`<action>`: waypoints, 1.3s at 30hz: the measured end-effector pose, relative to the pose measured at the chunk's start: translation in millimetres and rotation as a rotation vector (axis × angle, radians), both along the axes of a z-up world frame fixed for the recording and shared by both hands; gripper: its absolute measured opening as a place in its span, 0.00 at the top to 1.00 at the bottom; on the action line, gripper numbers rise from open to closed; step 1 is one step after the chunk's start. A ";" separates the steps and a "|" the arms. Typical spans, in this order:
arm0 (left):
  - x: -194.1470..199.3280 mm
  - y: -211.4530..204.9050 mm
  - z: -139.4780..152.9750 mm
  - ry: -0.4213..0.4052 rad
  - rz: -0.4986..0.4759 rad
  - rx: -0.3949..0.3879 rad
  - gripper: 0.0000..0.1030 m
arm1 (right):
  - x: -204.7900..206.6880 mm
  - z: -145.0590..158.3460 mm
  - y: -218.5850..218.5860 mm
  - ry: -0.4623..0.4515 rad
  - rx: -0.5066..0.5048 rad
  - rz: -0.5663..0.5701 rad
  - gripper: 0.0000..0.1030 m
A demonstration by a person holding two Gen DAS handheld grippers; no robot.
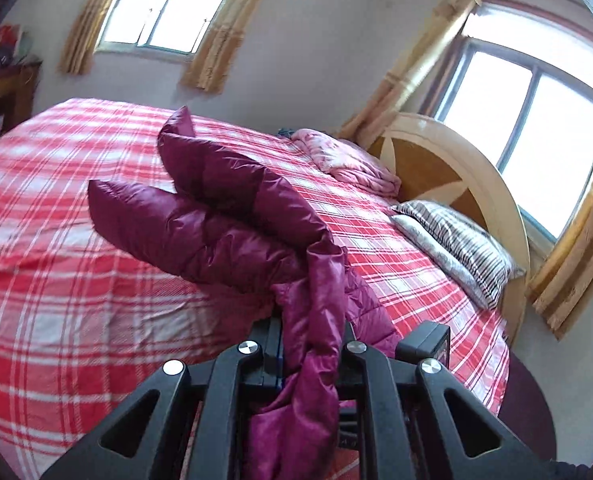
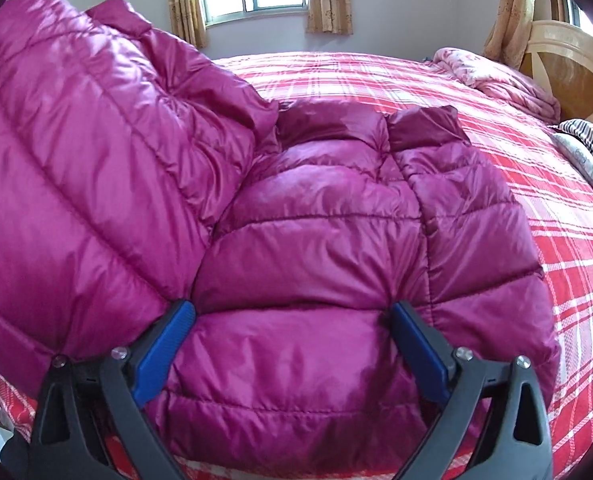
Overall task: Fold large clothes
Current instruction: 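Grasp the folded jacket's edge with the left gripper and lift it, then grasp the lifted magenta jacket with the right gripper while the left gripper releases it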
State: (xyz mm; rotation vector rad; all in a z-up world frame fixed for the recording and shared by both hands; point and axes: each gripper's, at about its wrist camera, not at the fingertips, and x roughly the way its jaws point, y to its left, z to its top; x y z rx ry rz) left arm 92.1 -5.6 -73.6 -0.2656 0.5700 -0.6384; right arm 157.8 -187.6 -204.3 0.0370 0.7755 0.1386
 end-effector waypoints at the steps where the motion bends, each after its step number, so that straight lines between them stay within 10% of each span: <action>1: 2.5 -7.6 2.7 -0.004 -0.006 0.016 0.89 | -2.7 1.5 -3.1 -0.003 0.009 -0.003 0.04; 23: 39.2 -136.6 3.9 0.109 -0.250 0.385 0.89 | -63.9 52.7 -12.3 -0.308 0.092 0.108 0.04; 25: 39.1 -144.7 4.7 0.115 -0.249 0.388 0.89 | -62.9 53.1 -3.8 -0.327 0.063 0.123 0.11; 30: 31.1 -137.8 7.9 0.069 -0.224 0.394 0.85 | -51.1 49.1 -13.5 -0.271 0.153 0.094 0.74; 36: 14.8 -118.2 20.4 -0.042 -0.165 0.329 0.68 | -43.4 39.8 -39.2 -0.202 0.199 0.011 0.84; 39: 5.7 -101.2 29.5 -0.154 -0.096 0.282 0.24 | -39.7 27.6 -58.2 -0.136 0.251 -0.053 0.85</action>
